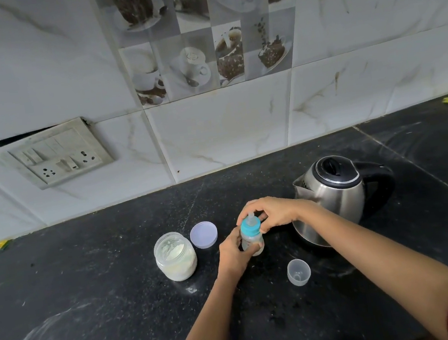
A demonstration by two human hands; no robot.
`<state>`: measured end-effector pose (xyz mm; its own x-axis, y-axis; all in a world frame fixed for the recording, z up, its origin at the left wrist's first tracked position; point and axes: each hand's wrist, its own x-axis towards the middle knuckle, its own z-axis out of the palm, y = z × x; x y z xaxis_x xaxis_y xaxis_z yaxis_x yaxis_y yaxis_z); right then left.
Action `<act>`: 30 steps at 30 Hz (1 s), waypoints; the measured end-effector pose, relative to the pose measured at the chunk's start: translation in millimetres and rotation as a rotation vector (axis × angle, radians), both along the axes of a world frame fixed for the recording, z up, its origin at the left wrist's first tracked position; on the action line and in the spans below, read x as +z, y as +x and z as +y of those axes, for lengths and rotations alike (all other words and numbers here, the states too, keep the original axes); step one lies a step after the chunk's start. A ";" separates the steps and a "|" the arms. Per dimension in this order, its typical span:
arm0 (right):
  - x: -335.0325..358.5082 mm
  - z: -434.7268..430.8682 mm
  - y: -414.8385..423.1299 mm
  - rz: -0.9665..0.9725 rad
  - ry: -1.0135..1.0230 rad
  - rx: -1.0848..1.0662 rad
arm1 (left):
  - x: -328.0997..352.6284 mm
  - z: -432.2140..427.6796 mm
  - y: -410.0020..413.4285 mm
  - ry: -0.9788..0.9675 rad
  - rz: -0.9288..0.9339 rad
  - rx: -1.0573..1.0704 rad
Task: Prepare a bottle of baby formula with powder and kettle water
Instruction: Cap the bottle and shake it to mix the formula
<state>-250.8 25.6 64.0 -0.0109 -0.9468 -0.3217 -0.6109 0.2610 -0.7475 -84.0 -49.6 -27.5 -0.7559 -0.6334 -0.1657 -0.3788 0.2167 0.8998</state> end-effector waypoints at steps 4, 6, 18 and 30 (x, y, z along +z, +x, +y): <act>-0.4 -2.1 3.1 0.031 0.031 -0.009 | 0.7 -0.5 1.6 -0.028 0.014 -0.018; -2.5 -0.3 7.1 0.065 -0.008 -0.081 | 0.2 0.1 2.0 -0.035 0.034 -0.012; -53.6 29.2 46.7 0.287 -0.277 -0.617 | -1.0 0.1 2.9 -0.052 0.057 -0.025; -65.4 46.1 58.4 -0.218 -0.396 -0.644 | 1.9 1.7 4.1 -0.054 0.044 -0.033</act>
<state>-192.5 71.6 -1.5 -0.5721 -0.8200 -0.0198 -0.2589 0.2034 -0.9443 -79.9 -48.0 -25.6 -0.7824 -0.6149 -0.0986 -0.3314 0.2770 0.9019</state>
